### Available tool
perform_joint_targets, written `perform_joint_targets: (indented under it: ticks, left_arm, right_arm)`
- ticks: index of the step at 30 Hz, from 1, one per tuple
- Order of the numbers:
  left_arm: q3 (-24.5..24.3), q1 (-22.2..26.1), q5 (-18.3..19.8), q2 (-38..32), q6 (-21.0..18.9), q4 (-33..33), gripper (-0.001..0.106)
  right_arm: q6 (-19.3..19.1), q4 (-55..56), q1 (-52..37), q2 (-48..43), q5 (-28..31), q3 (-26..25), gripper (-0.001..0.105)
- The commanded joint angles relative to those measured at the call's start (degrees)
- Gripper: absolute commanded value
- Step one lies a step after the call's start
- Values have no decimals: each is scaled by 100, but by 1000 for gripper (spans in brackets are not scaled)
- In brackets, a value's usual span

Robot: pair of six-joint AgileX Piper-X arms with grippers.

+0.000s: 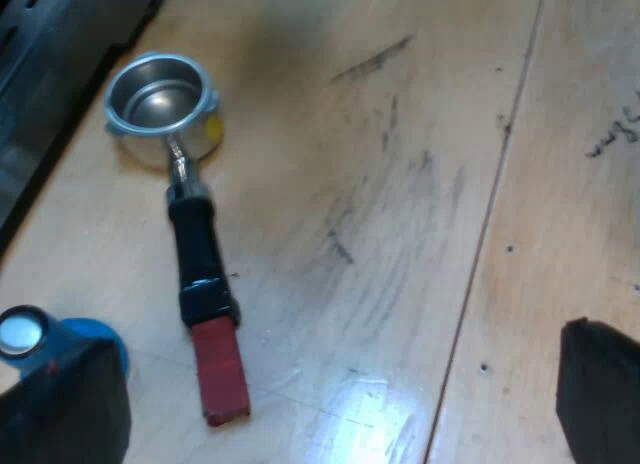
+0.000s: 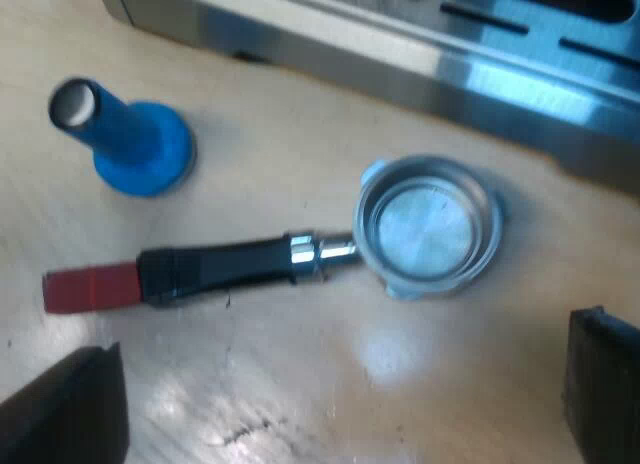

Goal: Put the handle in the coffee machine

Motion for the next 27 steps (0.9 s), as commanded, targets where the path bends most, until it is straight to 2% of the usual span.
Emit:
perform_joint_targets:
  ticks: [1,4,6,9,16,20,27]
  left_arm:
    - [-13,15,-197,-24,-197,-102,87]
    - [94,15,-220,-24,-230,-240,87]
    - [216,15,-266,-24,-289,-371,87]
    - [377,15,-266,-12,-335,-579,87]
    - [441,15,-266,32,-334,-887,87]
    - [441,15,-255,320,-334,-1131,87]
    - [441,15,-247,940,-334,-1415,87]
  right_arm:
    - [-28,5,-147,155,-144,-86,89]
    - [-118,5,-331,397,-145,-202,89]
    - [-380,5,-468,608,-241,-325,89]
    - [-567,5,-615,840,-368,-463,89]
    - [-719,5,-1113,1268,-727,-616,89]
    - [-1082,-18,-1260,1475,-864,-616,89]
    - [-1312,-38,-1260,1930,-917,-616,84]
